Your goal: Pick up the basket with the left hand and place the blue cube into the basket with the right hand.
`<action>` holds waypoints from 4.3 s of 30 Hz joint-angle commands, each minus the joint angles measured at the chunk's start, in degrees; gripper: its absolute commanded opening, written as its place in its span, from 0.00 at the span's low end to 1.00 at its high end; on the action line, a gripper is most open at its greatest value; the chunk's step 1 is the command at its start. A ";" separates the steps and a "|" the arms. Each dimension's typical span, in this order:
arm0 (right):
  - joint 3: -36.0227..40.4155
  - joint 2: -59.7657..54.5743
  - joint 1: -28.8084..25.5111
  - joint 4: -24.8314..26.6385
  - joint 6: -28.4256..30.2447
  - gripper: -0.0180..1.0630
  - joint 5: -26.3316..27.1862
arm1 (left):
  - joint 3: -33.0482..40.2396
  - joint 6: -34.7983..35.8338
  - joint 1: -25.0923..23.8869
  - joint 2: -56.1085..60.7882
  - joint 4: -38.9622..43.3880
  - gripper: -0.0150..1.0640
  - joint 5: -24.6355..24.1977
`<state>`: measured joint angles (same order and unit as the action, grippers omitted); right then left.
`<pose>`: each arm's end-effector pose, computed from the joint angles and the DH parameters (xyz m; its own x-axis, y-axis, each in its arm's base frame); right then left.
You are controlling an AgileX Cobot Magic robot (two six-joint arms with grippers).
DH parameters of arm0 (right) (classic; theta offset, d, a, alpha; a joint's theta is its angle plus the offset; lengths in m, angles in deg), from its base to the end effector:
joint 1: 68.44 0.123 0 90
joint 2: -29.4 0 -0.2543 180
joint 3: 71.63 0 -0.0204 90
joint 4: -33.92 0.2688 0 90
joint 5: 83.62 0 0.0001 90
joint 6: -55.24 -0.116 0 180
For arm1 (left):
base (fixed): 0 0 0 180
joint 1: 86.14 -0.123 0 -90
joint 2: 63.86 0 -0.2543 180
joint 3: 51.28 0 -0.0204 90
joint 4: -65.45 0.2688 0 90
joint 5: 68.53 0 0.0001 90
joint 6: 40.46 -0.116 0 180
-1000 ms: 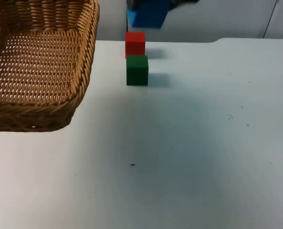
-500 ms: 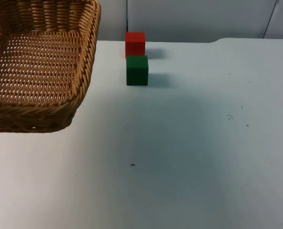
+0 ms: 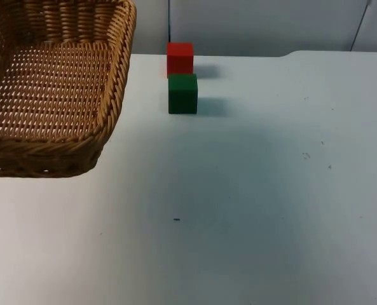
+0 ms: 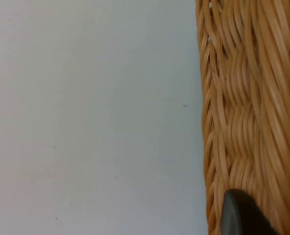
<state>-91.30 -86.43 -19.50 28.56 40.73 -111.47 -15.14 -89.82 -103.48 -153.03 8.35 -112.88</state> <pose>0.3167 0.3559 0.2786 -0.4849 -0.2986 -0.8220 -0.6568 0.7450 0.1168 0.2777 0.0153 0.1547 -0.8520 -0.2439 -0.4632 0.0329 0.8582 -0.5123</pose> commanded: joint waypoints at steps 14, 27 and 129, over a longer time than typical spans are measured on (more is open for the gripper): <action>-21.52 -19.25 0.84 1.19 1.46 0.01 -11.20 | -0.20 -0.02 -0.21 0.42 -2.23 0.01 -0.89; -27.50 -26.42 0.84 1.06 3.00 0.36 -15.94 | -0.20 -0.02 -0.21 0.42 -2.23 0.01 -0.89; 30.15 42.37 0.84 5.35 20.54 0.74 -0.12 | 2.65 2.74 5.52 16.25 11.04 0.64 10.62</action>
<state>-66.26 -45.99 -18.91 32.82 61.56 -116.41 -12.35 -88.57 -98.09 -140.53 19.76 -101.52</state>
